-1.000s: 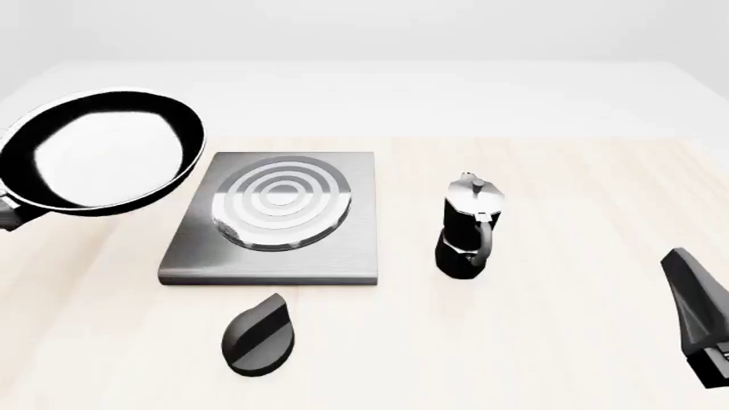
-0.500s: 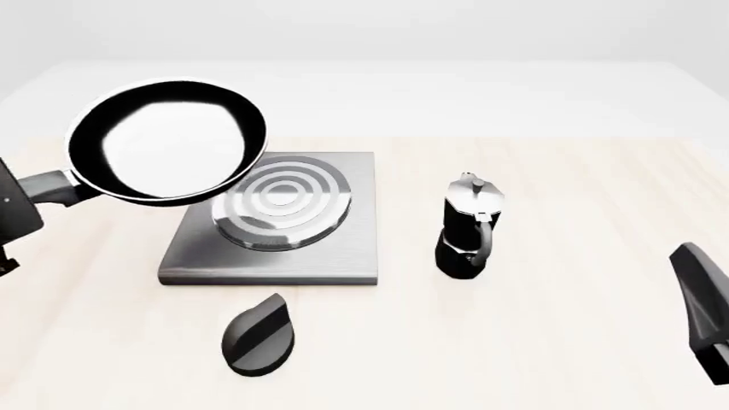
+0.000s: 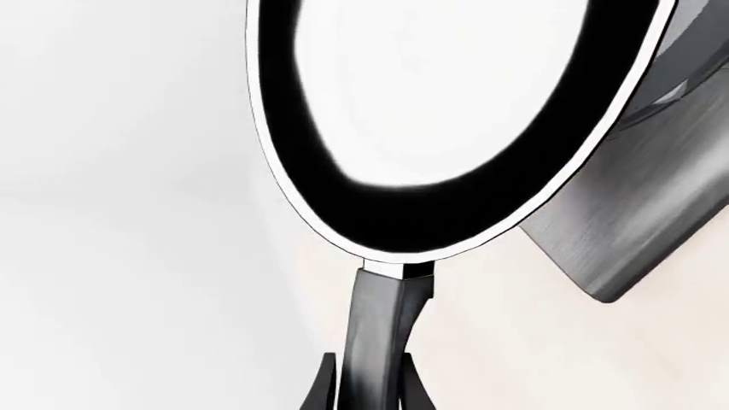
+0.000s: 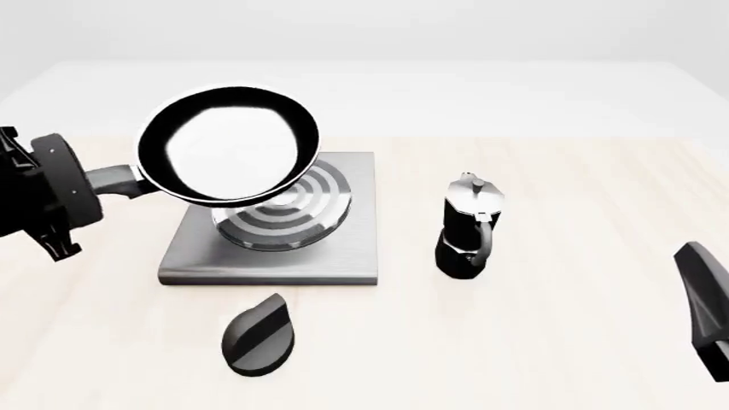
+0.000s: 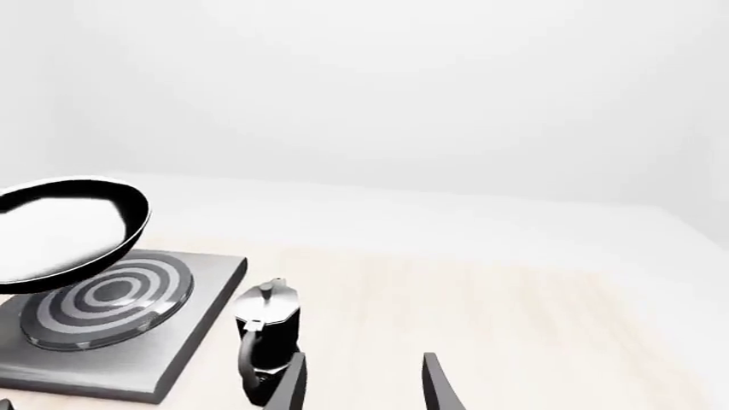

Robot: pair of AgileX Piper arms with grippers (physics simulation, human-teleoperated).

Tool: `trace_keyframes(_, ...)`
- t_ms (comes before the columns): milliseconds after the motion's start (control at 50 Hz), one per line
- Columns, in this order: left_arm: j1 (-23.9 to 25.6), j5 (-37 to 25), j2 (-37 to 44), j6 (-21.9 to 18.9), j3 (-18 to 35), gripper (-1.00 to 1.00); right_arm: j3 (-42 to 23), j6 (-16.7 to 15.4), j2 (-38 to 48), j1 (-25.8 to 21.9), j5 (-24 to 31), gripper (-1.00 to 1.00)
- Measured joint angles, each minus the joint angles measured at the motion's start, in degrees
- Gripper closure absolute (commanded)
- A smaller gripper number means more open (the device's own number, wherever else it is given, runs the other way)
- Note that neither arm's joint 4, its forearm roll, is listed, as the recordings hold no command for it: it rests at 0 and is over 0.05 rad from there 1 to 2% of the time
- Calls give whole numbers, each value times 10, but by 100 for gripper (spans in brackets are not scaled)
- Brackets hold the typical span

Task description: Turn on the stove and put the frying pan on it.

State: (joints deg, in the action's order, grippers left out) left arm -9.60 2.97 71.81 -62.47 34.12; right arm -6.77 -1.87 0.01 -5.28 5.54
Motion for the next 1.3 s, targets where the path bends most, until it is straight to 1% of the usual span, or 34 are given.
trace_keyframes(220,27,28,38,5,7,100,-1,-2,0,5,2,-100)
trace_keyframes(480,43,45,65,14,10,100,-1,-4,0,9,3,-100)
trace_keyframes(800,47,76,94,13,-3,100,-3,-6,0,12,6,-100)
trace_keyframes(1300,43,120,121,-12,-34,100,-3,-6,0,13,8,-100)
